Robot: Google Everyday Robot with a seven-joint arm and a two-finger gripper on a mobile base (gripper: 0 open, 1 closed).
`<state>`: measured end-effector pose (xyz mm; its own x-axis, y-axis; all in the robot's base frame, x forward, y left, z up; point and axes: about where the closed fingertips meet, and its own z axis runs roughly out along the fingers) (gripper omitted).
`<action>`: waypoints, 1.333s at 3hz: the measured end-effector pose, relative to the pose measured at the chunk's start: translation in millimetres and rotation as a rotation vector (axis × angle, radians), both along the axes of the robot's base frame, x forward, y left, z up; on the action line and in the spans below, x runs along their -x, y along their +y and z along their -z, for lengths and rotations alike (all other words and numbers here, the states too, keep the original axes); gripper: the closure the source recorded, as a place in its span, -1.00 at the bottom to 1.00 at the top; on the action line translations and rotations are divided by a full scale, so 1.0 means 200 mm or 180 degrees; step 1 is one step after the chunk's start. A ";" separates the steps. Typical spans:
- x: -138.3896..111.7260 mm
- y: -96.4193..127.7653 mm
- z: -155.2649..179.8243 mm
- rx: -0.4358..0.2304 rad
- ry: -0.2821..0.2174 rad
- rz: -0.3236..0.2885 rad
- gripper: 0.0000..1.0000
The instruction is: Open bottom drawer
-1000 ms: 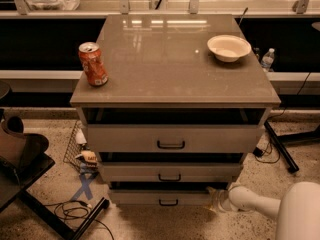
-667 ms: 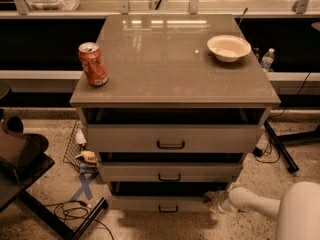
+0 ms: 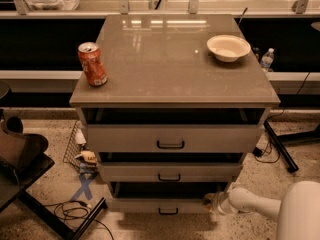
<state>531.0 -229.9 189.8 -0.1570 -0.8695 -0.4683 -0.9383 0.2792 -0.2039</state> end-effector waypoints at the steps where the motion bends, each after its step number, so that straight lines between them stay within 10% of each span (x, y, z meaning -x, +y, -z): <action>1: 0.07 -0.03 -0.03 0.0015 0.0015 0.0020 1.00; 4: 0.20 -0.08 -0.09 0.0054 0.0035 0.0080 1.00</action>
Offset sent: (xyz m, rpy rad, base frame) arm -0.2755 -0.1277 0.1569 -0.1337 0.0310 -0.2230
